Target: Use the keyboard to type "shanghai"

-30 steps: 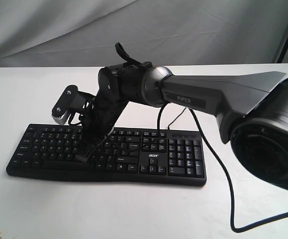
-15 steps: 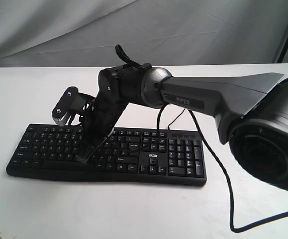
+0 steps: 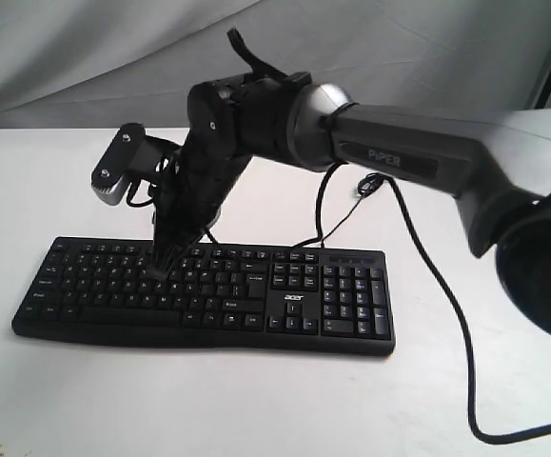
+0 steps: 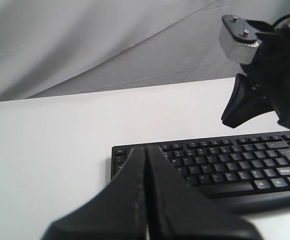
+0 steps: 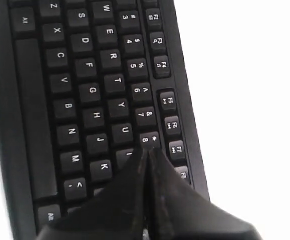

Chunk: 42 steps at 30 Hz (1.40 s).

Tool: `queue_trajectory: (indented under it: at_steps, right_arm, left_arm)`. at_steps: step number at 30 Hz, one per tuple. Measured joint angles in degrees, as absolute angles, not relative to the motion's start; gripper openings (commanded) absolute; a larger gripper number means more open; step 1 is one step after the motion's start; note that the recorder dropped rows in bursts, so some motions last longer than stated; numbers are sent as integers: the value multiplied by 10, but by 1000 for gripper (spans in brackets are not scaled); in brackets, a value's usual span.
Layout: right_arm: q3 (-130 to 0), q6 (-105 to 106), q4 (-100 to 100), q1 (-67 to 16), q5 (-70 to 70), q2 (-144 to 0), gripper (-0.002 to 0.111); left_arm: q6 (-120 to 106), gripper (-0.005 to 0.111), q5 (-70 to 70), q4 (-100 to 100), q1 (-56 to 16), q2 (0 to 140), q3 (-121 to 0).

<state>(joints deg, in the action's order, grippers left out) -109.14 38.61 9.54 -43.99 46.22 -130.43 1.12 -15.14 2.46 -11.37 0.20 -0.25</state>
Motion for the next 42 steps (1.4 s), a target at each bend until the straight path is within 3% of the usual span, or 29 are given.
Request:
queue_trajectory:
  at_steps: [5, 13, 21, 33, 36, 42]
  right_arm:
    - [-1049, 348, 55, -453, 473, -1234, 0]
    - [-817, 281, 8, -463, 369, -1011, 0]
    - [-638, 175, -41, -463, 349, -773, 0]
    - [-623, 172, -65, -458, 297, -663, 0]
    - [-623, 161, -19, -415, 262, -603, 0]
    - [-546, 133, 43, -229, 220, -448, 0]
  left_arm:
    - [11, 0, -151, 25, -114, 2, -2]
    - [11, 0, -151, 25, -114, 2, -2]
    - [11, 0, -151, 25, -114, 2, -2]
    - [11, 0, -151, 25, -114, 2, -2]
    - [11, 0, -151, 25, -114, 2, -2]
    - [11, 0, -151, 25, -114, 2, -2]
